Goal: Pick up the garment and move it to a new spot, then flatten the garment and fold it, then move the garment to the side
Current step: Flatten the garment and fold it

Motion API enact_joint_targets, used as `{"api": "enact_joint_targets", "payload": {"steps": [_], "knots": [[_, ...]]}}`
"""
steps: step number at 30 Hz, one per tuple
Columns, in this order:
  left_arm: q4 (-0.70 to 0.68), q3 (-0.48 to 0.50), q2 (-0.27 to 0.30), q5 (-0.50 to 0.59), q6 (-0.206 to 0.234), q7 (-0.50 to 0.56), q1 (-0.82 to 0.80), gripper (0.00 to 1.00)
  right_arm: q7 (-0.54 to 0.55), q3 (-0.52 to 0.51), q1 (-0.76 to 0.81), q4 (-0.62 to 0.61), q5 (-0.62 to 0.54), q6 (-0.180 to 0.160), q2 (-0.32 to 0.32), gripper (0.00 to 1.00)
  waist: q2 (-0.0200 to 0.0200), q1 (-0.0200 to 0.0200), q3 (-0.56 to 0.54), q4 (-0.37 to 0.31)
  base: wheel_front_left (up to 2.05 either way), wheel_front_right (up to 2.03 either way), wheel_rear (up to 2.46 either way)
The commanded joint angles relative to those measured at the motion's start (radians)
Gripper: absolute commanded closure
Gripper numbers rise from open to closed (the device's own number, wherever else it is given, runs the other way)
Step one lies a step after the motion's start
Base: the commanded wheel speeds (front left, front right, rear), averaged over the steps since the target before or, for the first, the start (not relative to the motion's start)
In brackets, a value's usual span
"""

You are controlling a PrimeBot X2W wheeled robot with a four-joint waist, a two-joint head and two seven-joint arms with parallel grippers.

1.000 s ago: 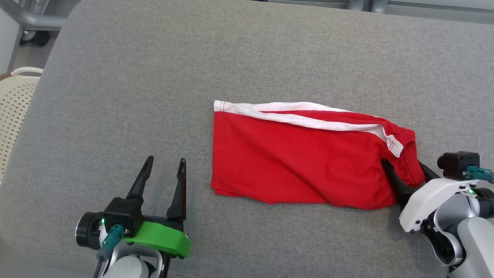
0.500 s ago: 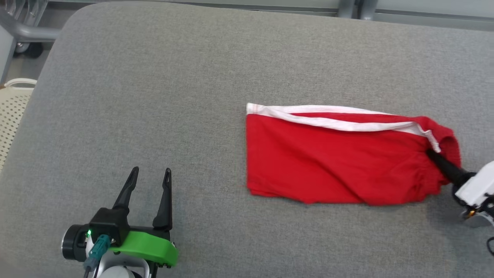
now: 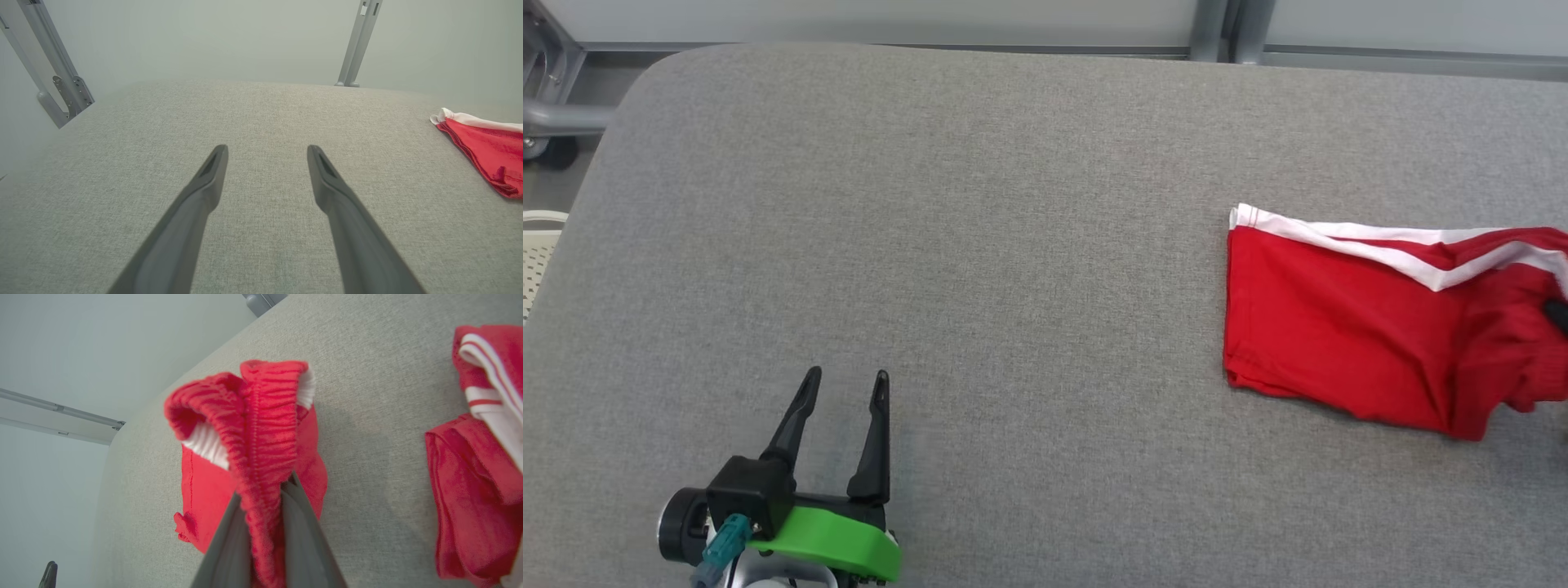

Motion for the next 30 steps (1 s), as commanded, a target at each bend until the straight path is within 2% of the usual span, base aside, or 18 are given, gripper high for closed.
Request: {"api": "enact_joint_targets", "payload": {"steps": [1, 5, 11, 16, 17, 18, 19, 24, 27, 30], "knots": [[0.003, 0.006, -0.01, 0.006, -0.016, -0.003, 0.01, 0.0, 0.009, 0.019, -0.005, -0.027, -0.035, 0.0, 0.029, 1.0, 0.0067, 0.0, -0.001, -0.009, 0.0, 0.0, 0.0], [0.021, 0.023, -0.024, 0.022, -0.052, -0.003, 0.009, 0.0, 0.05, 0.1, -0.042, -0.128, -0.146, 0.0, 0.164, 1.0, 0.0067, 0.0, 0.005, -0.008, 0.0, 0.0, 0.0], [0.049, 0.055, -0.059, 0.048, -0.09, -0.003, -0.008, 0.0, 0.059, 0.126, -0.147, -0.105, -0.414, 0.0, 0.4, 1.0, 0.0067, 0.0, 0.035, 0.005, 0.0, 0.0, 0.0], [0.081, 0.068, -0.085, 0.07, -0.122, -0.003, -0.028, 0.0, 0.031, 0.142, -0.241, -0.022, -0.573, 0.0, 0.471, 1.0, 0.0067, 0.0, 0.057, 0.016, 0.0, 0.0, 0.0], [0.087, 0.071, -0.09, 0.074, -0.129, -0.003, -0.031, 0.0, 0.021, 0.145, -0.255, -0.009, -0.594, 0.0, 0.474, 0.71, 0.0067, 0.0, 0.062, 0.017, 0.0, 0.0, 0.0], [0.094, 0.072, -0.096, 0.078, -0.132, -0.003, -0.036, 0.0, 0.008, 0.155, -0.267, -0.003, -0.615, 0.0, 0.474, 0.12, 0.0067, 0.0, 0.065, 0.019, 0.0, 0.0, 0.0], [0.098, 0.074, -0.101, 0.083, -0.139, -0.003, -0.04, 0.0, 0.0, 0.167, -0.272, 0.012, -0.616, 0.0, 0.474, 0.0, 0.0067, 0.0, 0.068, 0.02, 0.0, 0.0, 0.0], [0.122, 0.092, -0.106, 0.098, -0.152, -0.003, -0.031, 0.0, -0.044, 0.234, -0.274, 0.008, -0.59, 0.0, 0.475, 0.0, 0.0067, 0.0, 0.063, 0.012, 0.0, 0.0, 0.0], [0.123, 0.11, -0.107, 0.102, -0.155, -0.003, -0.011, 0.0, -0.06, 0.243, -0.25, -0.065, -0.544, 0.0, 0.474, 0.0, 0.0067, 0.0, 0.055, 0.001, 0.0, 0.0, 0.0], [0.106, 0.128, -0.112, 0.109, -0.15, -0.003, 0.004, 0.0, -0.037, 0.199, -0.208, -0.175, -0.536, 0.0, 0.474, 0.0, 0.0067, 0.0, 0.057, -0.012, 0.0, 0.0, 0.0]]}}
